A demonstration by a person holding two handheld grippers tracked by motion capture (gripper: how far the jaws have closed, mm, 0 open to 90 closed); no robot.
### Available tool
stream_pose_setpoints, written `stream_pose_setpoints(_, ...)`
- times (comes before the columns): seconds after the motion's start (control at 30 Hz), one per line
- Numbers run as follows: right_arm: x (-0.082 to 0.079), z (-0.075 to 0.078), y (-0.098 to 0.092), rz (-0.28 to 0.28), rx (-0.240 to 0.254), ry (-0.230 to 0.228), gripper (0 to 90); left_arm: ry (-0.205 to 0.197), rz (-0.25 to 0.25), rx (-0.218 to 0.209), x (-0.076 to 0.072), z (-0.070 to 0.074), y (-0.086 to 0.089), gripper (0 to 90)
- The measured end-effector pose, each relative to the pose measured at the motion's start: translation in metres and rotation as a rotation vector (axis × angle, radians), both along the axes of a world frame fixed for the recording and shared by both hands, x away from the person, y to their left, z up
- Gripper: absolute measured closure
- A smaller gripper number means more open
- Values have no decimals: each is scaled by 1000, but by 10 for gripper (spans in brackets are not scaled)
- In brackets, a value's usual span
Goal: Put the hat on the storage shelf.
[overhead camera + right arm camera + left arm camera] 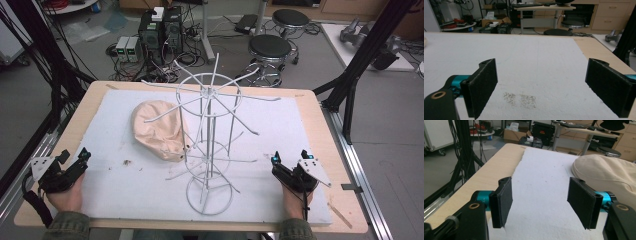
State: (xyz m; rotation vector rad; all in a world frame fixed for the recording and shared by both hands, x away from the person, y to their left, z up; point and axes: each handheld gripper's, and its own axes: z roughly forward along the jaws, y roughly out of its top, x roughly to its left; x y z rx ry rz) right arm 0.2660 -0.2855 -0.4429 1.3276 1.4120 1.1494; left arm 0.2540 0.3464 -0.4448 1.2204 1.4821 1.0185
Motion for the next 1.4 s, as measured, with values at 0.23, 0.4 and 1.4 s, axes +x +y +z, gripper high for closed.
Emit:
stream_pose_setpoints(0.23,0,0,0,0,11,2,98,35,-5,-3,7,9,-7,369)
stream_pose_setpoints(0.4,0,1,1,1,26,5,98,42,-71,32,15,20,-22,369)
stream_pose_setpoints(1.4,1,14,7,32,37,-42,97,132,-236,52,108,78,-71,308)
